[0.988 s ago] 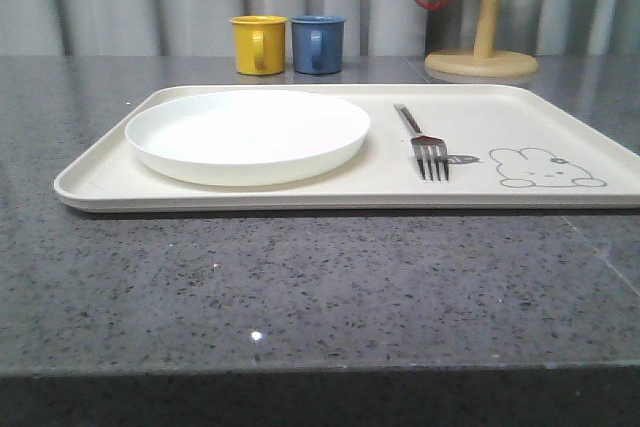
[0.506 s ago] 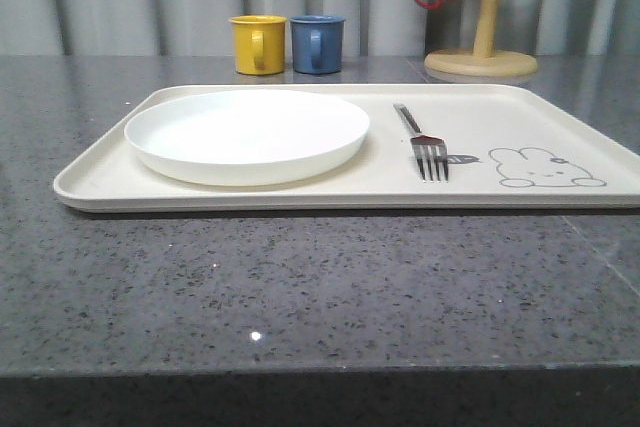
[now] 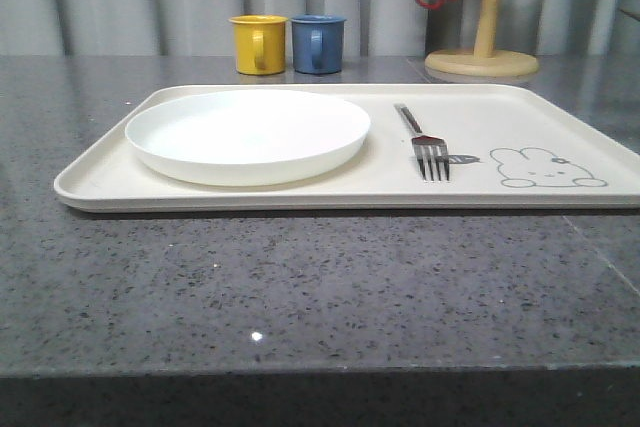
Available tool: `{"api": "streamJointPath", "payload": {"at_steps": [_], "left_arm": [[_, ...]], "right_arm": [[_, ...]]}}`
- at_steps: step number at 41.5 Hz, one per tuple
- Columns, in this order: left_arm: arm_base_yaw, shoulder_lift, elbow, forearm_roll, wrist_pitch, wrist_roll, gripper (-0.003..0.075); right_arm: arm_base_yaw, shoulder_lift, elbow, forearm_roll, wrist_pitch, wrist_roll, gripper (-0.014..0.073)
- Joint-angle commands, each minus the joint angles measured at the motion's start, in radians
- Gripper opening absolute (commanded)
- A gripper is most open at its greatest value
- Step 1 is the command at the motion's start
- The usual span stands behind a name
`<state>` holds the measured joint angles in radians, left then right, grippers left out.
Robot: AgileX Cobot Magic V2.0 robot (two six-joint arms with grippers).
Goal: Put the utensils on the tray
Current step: 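Carry the chopsticks onto the tray beside the fork and release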
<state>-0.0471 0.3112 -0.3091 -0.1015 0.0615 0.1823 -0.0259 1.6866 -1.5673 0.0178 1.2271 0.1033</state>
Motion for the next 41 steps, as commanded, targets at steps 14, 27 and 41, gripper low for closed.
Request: {"api": "streamJointPath", "payload": {"at_steps": [14,27,41], "left_arm": [[0.001,0.006,-0.026,-0.008,-0.086,-0.003,-0.0019],[0.001,0.006,-0.026,-0.008,-0.086,-0.003,-0.0019],[0.001,0.006,-0.026,-0.008,-0.086,-0.003,-0.0019]], "right_arm": [[0.251,-0.048,-0.035,0.079,0.047,0.120,-0.0046],[0.353,-0.048,-0.035,0.085,-0.023,0.217,-0.0046],[0.353,0.006,-0.035,0.073,-0.037,0.229,-0.0046]]}}
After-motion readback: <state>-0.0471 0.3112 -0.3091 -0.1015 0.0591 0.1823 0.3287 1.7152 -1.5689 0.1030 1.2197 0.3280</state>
